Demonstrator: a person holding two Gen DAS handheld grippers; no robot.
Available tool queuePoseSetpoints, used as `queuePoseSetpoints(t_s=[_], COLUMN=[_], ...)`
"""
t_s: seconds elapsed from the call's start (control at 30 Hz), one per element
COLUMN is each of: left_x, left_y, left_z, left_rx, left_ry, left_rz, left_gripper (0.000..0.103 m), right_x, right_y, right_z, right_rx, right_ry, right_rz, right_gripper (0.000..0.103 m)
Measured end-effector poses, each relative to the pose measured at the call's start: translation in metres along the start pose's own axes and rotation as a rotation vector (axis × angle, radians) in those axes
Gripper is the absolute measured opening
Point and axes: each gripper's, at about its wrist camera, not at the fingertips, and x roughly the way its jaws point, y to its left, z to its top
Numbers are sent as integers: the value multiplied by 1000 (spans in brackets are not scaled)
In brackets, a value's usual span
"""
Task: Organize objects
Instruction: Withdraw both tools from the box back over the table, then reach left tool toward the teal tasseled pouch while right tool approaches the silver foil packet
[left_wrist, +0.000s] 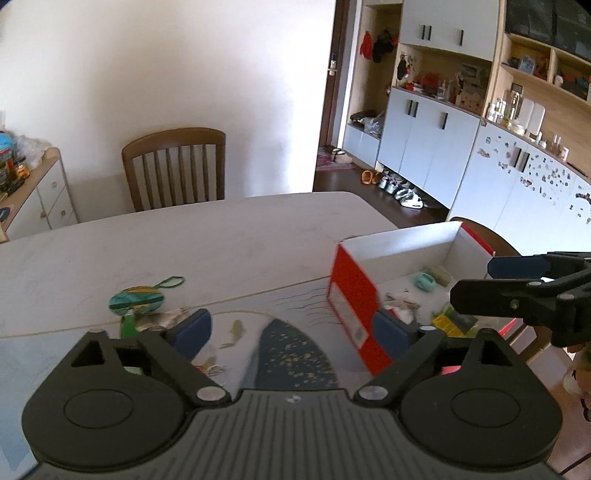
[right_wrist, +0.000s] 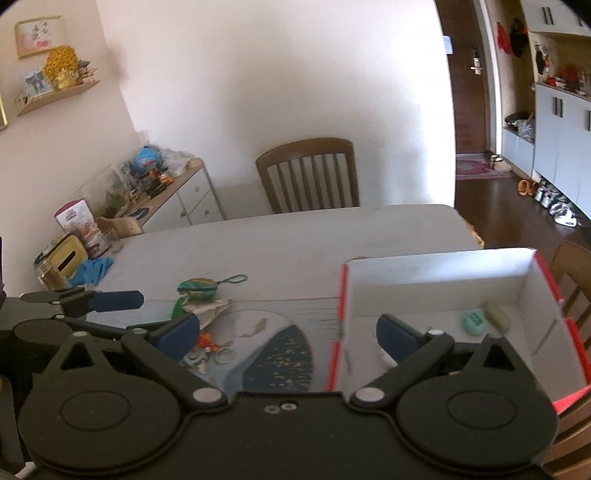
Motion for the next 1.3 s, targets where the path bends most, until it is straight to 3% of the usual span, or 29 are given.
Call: queuePoseSetpoints(t_s=[0.33,0.67,0.87,1.03,1.3], left_x=[0,14,37,67,121], left_y=[78,151,183,206,214], left_z=[-17,-20,-6,8,15], left_rx=[-110,-157,-151,-163,-142], left_ry=[9,8,26,57,123], left_rz=[18,86,112,91,74], left_gripper=[103,103,103,103,103], right_x=[36,80,109,138,183], right_y=[52,92,104,105,96], right_z=[-7,-15,-9,-4,-1], right_rx=[-38,-78,-93,-108,-92], right_ry=[53,113,127,149,219], right_rz=[18,8,-16,-38,-42], right_gripper=[102,102,102,102,101])
